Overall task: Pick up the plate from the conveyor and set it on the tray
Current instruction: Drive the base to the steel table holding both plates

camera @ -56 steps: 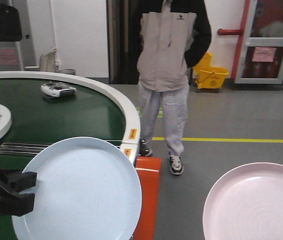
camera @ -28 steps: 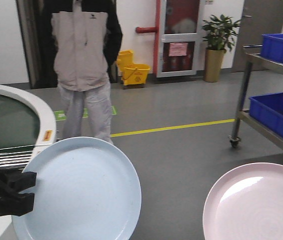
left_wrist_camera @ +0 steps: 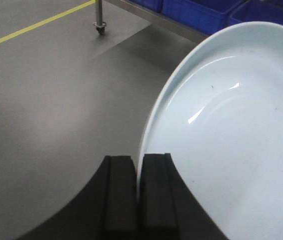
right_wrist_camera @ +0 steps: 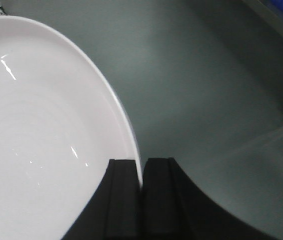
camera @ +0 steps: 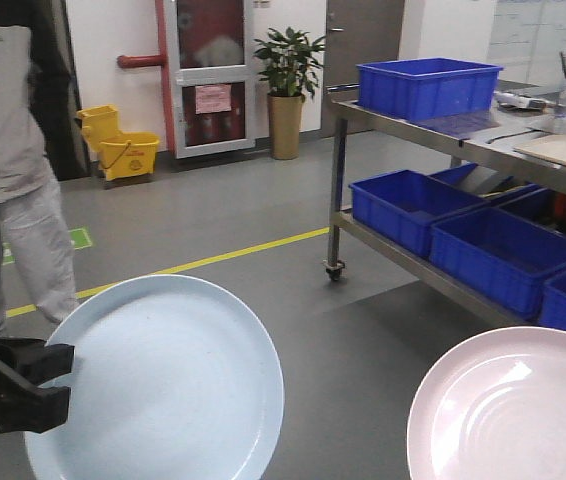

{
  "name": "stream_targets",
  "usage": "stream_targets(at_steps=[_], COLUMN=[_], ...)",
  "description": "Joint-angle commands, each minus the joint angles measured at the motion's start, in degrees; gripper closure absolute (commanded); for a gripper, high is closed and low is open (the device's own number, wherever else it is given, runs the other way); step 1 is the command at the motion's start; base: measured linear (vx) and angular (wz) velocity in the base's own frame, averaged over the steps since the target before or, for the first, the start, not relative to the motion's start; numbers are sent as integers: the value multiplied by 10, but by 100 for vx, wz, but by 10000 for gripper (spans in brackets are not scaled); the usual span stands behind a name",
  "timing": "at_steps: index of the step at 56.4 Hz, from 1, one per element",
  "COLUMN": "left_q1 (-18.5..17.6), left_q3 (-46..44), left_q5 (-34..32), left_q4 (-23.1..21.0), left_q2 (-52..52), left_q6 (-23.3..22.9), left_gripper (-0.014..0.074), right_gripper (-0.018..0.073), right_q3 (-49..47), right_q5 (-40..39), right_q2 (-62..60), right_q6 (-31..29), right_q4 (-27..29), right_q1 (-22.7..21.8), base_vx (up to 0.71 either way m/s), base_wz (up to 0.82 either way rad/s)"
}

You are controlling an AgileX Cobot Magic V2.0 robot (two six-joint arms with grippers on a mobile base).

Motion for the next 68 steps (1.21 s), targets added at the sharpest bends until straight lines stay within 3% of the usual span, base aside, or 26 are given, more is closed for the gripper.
stream_targets(at_steps=[1, 27, 68], left_q1=[-1, -1, -1], left_q3=[-18, -18, -18], left_q5=[-49, -49, -49], left_q4=[-4, -4, -4], left_q2=[-10, -10, -10], left_q6=[-5, -5, -5], left_gripper=[593, 594, 594], right_gripper=[571, 571, 571], right_q3=[-16, -16, -16], right_q5=[-40, -40, -40], right_q2=[-4, -4, -4], right_q6=[-2, -2, -2], right_q4=[0, 0, 0], right_q1=[-4, -4, -4], base_vx=[17, 26, 45], base_wz=[-48, -31, 1])
